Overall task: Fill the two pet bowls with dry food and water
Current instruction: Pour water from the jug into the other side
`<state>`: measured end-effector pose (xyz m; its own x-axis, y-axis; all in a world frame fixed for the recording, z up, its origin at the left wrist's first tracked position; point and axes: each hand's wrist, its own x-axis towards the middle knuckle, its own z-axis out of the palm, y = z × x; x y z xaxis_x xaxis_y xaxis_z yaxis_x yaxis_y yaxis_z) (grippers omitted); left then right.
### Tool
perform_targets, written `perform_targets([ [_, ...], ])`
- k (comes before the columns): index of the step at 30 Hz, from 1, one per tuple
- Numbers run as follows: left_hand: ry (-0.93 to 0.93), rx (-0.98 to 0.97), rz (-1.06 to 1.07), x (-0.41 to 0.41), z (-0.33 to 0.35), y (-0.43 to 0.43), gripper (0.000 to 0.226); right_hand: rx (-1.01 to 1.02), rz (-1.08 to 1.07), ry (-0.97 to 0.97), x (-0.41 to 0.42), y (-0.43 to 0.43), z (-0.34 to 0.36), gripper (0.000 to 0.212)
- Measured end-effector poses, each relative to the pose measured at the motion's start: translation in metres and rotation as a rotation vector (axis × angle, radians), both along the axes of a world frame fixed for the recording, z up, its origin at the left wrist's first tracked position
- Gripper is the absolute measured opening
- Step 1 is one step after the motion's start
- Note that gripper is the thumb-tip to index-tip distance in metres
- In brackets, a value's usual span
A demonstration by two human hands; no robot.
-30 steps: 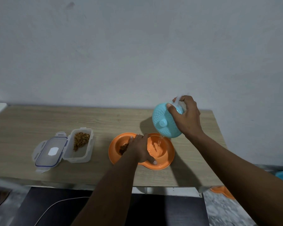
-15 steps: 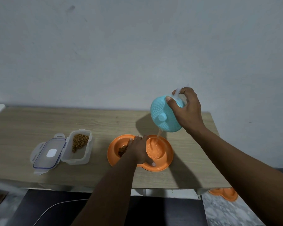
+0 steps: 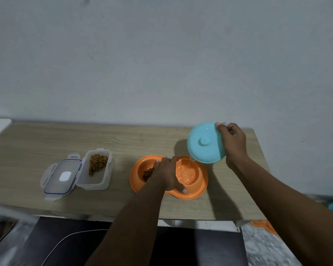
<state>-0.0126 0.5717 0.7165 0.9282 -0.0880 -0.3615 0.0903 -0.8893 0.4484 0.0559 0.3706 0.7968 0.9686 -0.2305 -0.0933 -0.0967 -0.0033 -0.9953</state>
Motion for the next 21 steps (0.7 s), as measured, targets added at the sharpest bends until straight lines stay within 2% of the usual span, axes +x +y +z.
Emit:
perform_targets([
  [7,0.015,0.026,-0.009,-0.001,0.004,0.0,0.126,0.293,-0.124,0.286,0.017,-0.02,-0.016,0.034],
  [10,0.018,0.021,-0.013,-0.001,0.004,0.0,0.126,0.374,-0.131,0.329,0.023,-0.023,-0.017,0.035],
  [15,0.007,0.057,-0.062,0.0,0.007,0.002,0.127,0.392,-0.12,0.322,0.032,-0.025,-0.015,0.036],
  [18,-0.073,0.064,-0.086,-0.005,0.01,0.007,0.129,0.3,-0.171,0.327,0.031,-0.029,-0.02,0.037],
  [21,-0.23,0.053,0.04,-0.011,0.011,0.016,0.115,-0.026,-0.341,0.322,0.013,-0.035,-0.04,0.039],
])
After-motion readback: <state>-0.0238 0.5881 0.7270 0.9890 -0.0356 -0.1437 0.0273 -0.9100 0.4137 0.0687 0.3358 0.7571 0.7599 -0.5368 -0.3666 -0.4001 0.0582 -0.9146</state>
